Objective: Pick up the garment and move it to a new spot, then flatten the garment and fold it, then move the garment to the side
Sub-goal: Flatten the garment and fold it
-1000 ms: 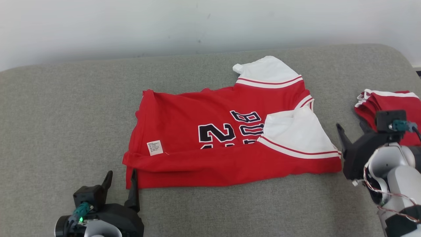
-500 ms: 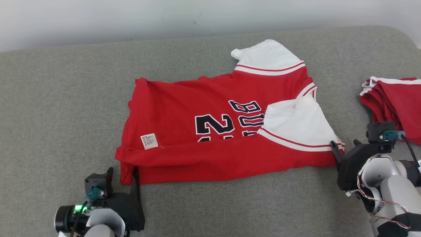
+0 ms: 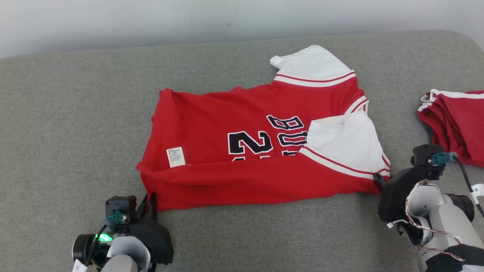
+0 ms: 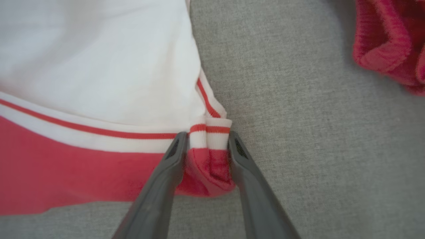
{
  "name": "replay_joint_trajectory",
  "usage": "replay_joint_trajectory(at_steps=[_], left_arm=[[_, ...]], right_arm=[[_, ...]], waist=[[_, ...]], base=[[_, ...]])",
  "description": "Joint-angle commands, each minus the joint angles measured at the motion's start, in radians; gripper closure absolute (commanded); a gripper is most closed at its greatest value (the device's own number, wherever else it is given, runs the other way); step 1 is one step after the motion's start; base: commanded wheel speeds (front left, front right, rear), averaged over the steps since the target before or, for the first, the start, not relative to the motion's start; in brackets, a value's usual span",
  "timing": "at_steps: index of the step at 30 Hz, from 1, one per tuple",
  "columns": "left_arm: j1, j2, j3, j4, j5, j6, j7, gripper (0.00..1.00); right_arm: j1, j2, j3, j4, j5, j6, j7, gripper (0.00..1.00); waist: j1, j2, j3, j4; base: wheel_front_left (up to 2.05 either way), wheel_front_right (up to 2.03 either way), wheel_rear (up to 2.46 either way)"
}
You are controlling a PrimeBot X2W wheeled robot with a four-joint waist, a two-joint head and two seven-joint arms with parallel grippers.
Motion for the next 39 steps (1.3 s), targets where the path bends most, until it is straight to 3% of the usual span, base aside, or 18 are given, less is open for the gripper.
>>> replay_joint_trajectory(at_steps=[1,9,16,27,28,29,30,39], left_arm=[[0.048,0.004,-0.006,0.039,-0.006,-0.001,0.019,1.0],[0.106,0.013,-0.009,0.009,-0.023,-0.008,-0.006,1.0],[0.207,0.034,-0.012,-0.071,-0.037,-0.002,0.001,1.0],[0.353,0.057,-0.024,-0.244,-0.049,0.037,0.052,1.0],[0.362,0.059,-0.024,-0.253,-0.048,0.044,0.054,0.78],[0.368,0.063,-0.024,-0.263,-0.041,0.052,0.058,0.25],[0.373,0.064,-0.026,-0.27,-0.038,0.058,0.062,0.0],[0.396,0.098,-0.012,-0.355,-0.039,0.092,0.101,0.0]], right_arm=[[0.041,0.003,0.01,0.017,0.011,0.001,0.006,1.0],[0.091,-0.017,-0.022,-0.059,0.033,0.0,-0.028,1.0],[0.212,-0.015,-0.059,-0.19,0.04,0.0,0.014,1.0],[0.412,0.058,-0.115,-0.374,0.014,0.0,0.088,1.0],[0.418,0.066,-0.116,-0.377,0.009,0.0,0.082,0.97],[0.424,0.072,-0.117,-0.377,0.006,0.0,0.076,0.58],[0.428,0.076,-0.12,-0.375,0.002,0.0,0.071,0.0],[0.385,0.074,-0.13,-0.377,-0.046,0.0,0.064,0.0]], waist=[[0.0001,0.0001,-0.015,0.001],[0.0001,0.0001,-0.079,-0.005],[0.0001,0.0001,-0.135,-0.01],[0.0001,0.0001,-0.154,-0.011],[0.0001,0.0001,-0.154,-0.011],[0.0001,0.0001,-0.154,-0.012],[0.0001,0.0001,-0.155,-0.012],[0.0001,0.0001,-0.172,-0.011]], base=[[0.0,0.0,0.0],[0.0,0.0,0.0],[0.0,0.0,0.0],[0.0,0.0,0.0],[0.0,0.0,0.0],[0.0,0.0,0.0],[0.0,0.0,0.0],[0.0,0.0,0.0]])
